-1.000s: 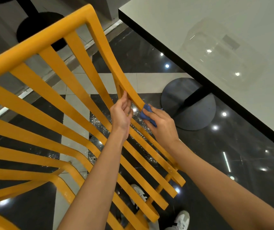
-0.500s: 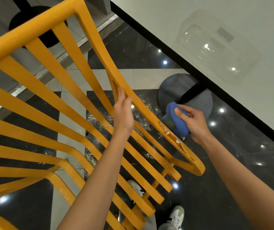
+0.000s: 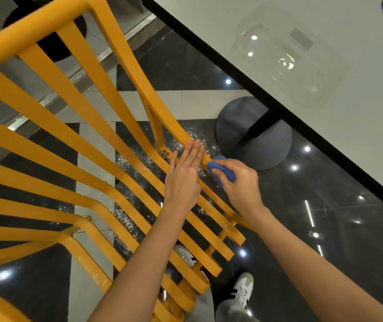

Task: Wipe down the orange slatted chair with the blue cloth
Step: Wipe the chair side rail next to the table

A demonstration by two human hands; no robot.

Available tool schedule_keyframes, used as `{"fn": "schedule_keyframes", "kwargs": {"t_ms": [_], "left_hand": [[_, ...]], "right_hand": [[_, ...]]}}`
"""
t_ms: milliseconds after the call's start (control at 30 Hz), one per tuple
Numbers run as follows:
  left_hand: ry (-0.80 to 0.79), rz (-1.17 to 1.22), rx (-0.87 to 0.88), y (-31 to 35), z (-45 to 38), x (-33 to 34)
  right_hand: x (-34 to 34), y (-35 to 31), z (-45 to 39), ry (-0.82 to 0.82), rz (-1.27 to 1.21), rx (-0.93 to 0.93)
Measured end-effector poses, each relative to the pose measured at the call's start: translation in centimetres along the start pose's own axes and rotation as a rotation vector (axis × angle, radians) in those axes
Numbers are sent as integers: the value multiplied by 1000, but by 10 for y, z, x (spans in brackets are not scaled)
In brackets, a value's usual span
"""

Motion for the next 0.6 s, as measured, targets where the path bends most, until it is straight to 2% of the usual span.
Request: {"fn": "schedule_keyframes", "kwargs": {"t_ms": [133,367,500,600], "left_hand": [[-43,-74,-3,-1,0,-3],[-41,4,-4,0,0,-7],[35,-27,-29,-9,7,-10],[47,-35,-40,-13,9,-7]], "right_hand": [[1,-8,-9,-42,81,-11],[-25,3,0,-116,283,-31],[-28,-16,-17,-50,146,-24],[-10,-29,-32,-114,187,-80]]}}
Point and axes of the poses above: each hand's wrist, its own z-axis away from the middle knuckle, its own x-axis out of the palm, y = z × x, the point moved 1 cm from there along -z, towards the middle knuckle, and after that the axes turned 13 degrees about x, right-handed, at the moved point
